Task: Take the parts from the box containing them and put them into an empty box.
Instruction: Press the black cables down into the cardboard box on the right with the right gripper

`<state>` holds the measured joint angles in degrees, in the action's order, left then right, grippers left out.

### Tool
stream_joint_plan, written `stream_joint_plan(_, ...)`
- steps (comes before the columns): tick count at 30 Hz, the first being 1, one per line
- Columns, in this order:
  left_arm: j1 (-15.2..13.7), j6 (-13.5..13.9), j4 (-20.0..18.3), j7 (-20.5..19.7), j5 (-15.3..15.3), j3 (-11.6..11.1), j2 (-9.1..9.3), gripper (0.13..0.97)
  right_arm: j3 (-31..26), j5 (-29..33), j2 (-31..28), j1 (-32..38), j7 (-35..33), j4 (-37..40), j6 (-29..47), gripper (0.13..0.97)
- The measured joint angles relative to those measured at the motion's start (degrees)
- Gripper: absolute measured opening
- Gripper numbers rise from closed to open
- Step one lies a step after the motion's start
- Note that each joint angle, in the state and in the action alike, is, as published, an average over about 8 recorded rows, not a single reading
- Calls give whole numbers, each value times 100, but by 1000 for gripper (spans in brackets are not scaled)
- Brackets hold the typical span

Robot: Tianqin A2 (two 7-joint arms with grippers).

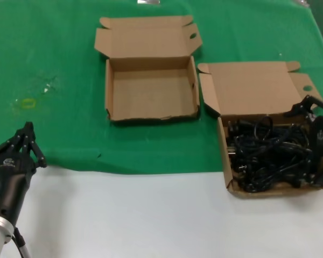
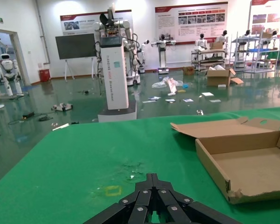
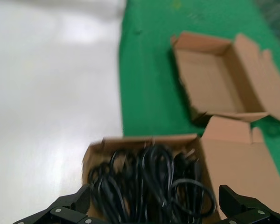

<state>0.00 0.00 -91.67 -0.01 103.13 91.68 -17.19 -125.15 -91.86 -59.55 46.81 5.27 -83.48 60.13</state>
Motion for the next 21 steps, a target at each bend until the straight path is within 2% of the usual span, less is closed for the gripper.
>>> stream_joint_plan(9, 0, 0, 0, 0, 0, 0, 0, 144, -174, 797, 730, 811, -737, 902, 1004, 966)
stream_joint_plan(21, 0, 0, 0, 0, 0, 0, 0, 144, -281, 1476, 1606, 1322, -1376, 1974, 1238, 962)
